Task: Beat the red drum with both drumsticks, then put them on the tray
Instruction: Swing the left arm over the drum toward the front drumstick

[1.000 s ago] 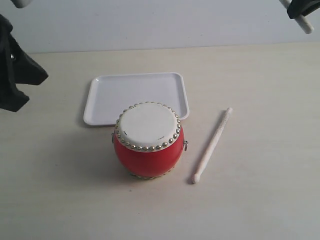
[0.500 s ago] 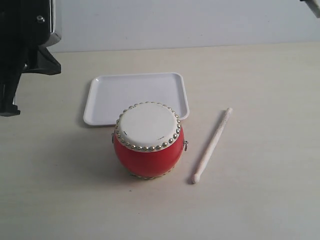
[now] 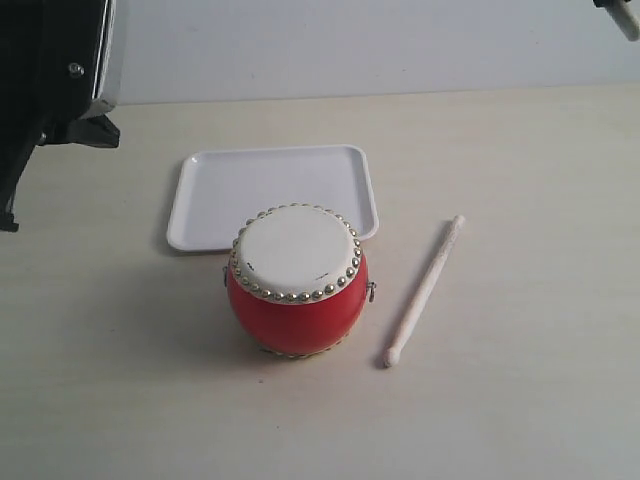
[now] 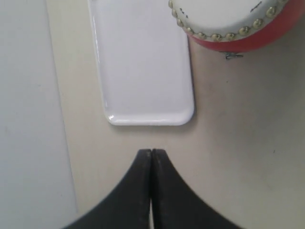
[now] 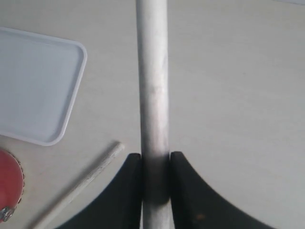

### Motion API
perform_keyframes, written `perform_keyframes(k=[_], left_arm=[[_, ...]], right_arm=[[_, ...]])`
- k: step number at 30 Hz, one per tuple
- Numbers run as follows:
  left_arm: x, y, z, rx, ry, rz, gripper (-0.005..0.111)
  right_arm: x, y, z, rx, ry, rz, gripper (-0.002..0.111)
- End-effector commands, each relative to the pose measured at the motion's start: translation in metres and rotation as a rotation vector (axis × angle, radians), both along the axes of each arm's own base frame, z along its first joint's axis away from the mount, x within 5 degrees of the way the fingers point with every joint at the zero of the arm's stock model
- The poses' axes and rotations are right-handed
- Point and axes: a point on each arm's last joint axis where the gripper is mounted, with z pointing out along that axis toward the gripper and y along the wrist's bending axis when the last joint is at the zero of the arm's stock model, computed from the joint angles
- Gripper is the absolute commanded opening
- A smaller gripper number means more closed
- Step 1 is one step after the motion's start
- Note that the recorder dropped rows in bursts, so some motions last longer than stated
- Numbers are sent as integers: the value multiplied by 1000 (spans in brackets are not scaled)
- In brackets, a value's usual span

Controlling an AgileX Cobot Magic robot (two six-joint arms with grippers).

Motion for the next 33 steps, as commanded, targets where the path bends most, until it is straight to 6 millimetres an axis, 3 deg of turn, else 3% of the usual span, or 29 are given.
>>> perform_keyframes(k=[1, 5, 11, 18, 25, 33], left_arm=[[0, -7, 2, 30, -40, -104, 0], [3, -26, -8, 127, -64, -285, 0], [15, -82, -13, 199, -101, -448, 0], [22, -149, 1, 212, -209, -581, 0], [31, -172, -14, 285, -235, -698, 0], [49, -189, -49, 439, -354, -869, 0]], right_arm=[[-2, 0, 4, 1, -19, 5, 0], [-2, 0, 4, 4, -19, 5, 0], [-2, 2, 4, 27, -20, 8, 0], [-2, 2, 4, 27, -20, 8, 0], [-3, 2, 6, 20, -29, 25, 0], [-6, 2, 11, 13, -45, 30, 0]])
